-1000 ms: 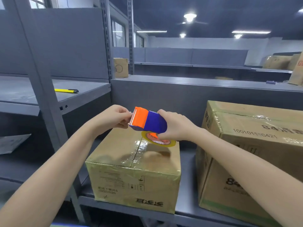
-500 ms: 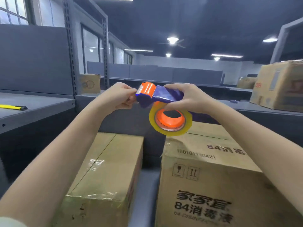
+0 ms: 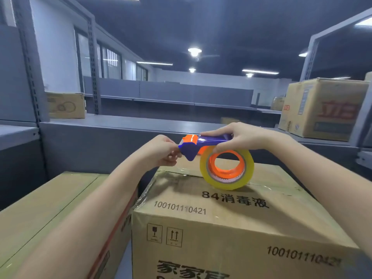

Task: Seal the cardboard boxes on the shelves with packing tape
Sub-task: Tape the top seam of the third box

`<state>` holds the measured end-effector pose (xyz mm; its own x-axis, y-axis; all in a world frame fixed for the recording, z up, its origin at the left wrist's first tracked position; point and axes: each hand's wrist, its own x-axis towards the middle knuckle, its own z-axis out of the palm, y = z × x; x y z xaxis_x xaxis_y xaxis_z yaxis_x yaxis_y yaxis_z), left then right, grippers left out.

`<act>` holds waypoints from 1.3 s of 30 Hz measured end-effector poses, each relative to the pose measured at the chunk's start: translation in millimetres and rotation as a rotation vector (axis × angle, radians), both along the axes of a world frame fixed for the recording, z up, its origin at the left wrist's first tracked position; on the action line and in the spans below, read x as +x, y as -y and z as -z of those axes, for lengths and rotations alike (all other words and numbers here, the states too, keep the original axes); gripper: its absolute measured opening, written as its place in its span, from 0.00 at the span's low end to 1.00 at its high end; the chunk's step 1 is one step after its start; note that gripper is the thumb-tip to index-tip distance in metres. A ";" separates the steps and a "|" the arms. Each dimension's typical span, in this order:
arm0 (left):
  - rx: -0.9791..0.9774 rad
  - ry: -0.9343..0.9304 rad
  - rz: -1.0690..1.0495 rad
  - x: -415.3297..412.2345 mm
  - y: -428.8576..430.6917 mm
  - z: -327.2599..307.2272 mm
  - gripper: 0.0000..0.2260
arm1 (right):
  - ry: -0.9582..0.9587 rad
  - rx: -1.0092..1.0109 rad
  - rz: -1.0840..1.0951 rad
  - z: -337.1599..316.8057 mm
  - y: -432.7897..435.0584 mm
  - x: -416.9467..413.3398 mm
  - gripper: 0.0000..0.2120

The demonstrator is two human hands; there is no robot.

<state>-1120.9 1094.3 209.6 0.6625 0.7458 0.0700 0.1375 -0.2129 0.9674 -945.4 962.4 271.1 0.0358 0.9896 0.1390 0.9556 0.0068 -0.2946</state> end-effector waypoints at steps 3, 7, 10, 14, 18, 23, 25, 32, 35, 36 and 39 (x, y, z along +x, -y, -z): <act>-0.043 -0.006 -0.014 -1.6 -5.9 4.4 0.10 | -0.002 -0.027 -0.029 5.0 -9.7 1.3 0.22; -0.073 -0.026 0.030 -8.3 -12.7 4.5 0.07 | 0.056 -0.108 -0.040 -0.7 -16.5 -7.9 0.28; -0.087 -0.019 0.108 -14.1 -17.9 3.7 0.10 | 0.088 -0.137 -0.037 -5.5 -16.5 -9.9 0.29; -0.172 0.026 0.136 -21.9 -29.1 3.4 0.07 | 0.090 -0.138 -0.048 -8.5 -20.3 -12.0 0.27; -0.152 0.041 0.000 -46.5 -54.8 8.8 0.06 | 0.161 -0.161 -0.010 -16.0 -21.5 -14.0 0.27; -0.155 -0.036 -0.044 -75.0 -76.0 27.9 0.07 | 0.167 -0.291 0.045 -17.8 -14.6 -1.2 0.24; -0.142 -0.070 -0.050 -71.0 -74.6 37.2 0.07 | 0.186 -0.310 0.040 -16.6 -17.0 -1.3 0.25; -0.250 -0.008 -0.027 -71.4 -81.6 56.0 0.10 | 0.201 -0.359 0.037 -12.9 -29.1 -6.6 0.23; -0.307 0.019 -0.015 -71.2 -81.3 66.5 0.12 | 0.182 -0.382 0.039 -12.3 -32.3 -6.2 0.22; -0.317 0.015 -0.019 -71.0 -80.5 70.2 0.13 | 0.176 -0.390 0.039 -12.1 -32.9 -6.4 0.22; -0.286 -0.053 -0.020 -67.7 -75.7 81.7 0.11 | 0.166 -0.406 0.040 -11.7 -34.6 -6.4 0.20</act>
<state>-1188.6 1170.0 127.9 0.6445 0.7433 -0.1792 0.1905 0.0709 0.9791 -951.8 997.1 282.8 0.0851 0.9635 -0.2538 0.9874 -0.1156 -0.1081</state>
